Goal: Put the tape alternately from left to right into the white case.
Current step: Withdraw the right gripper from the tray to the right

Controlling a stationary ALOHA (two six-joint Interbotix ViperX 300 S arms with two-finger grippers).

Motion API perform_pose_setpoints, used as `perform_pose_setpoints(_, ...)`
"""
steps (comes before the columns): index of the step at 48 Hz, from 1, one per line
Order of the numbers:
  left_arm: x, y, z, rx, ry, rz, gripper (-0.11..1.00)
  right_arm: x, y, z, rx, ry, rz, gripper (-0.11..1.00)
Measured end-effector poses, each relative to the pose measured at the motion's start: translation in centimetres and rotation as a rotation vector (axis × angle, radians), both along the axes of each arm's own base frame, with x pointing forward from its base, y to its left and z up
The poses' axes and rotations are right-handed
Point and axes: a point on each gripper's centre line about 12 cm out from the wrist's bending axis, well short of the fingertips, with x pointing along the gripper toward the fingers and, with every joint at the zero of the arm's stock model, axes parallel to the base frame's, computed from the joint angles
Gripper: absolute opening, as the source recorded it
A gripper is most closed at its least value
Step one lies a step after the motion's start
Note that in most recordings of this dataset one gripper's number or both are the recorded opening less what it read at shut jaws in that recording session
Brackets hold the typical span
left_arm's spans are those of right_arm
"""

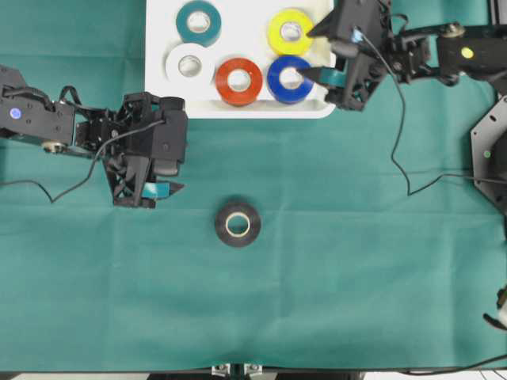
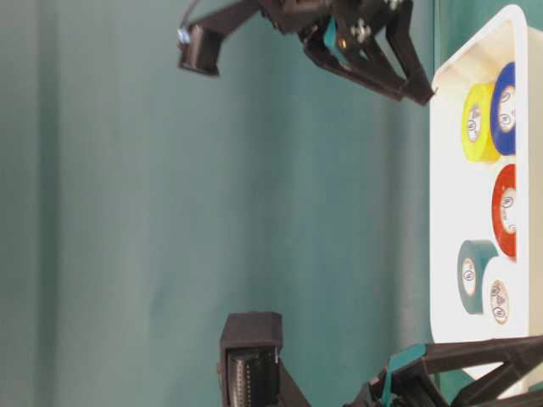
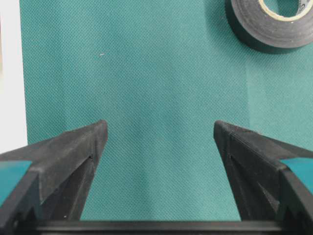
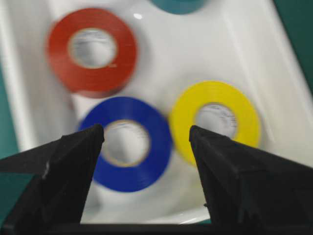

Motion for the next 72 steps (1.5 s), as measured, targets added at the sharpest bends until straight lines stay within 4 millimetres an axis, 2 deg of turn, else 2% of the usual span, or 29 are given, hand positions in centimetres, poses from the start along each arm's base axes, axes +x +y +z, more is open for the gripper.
perform_pose_setpoints(20,0.0,-0.1,0.0,-0.001,0.000,-0.001,0.65,-1.1,5.8,0.2,0.032,-0.056,0.199,0.77)
perform_pose_setpoints(31,0.0,-0.1,0.0,-0.001,0.002,-0.001,0.66,-1.6,7.7,0.0,0.036,-0.056,0.264,0.77)
perform_pose_setpoints(47,0.4,-0.3,0.4,-0.017,-0.011,0.012,0.66,-1.8,7.9,-0.3,0.042,-0.049,0.269,0.77)
perform_pose_setpoints(65,1.5,-3.1,1.5,-0.151,-0.038,0.088,0.65,-2.5,8.0,-1.1,0.048,-0.023,0.270,0.77)
perform_pose_setpoints(72,2.8,-4.4,1.5,-0.202,-0.038,0.114,0.65,-2.6,8.0,-1.3,0.050,-0.021,0.270,0.77)
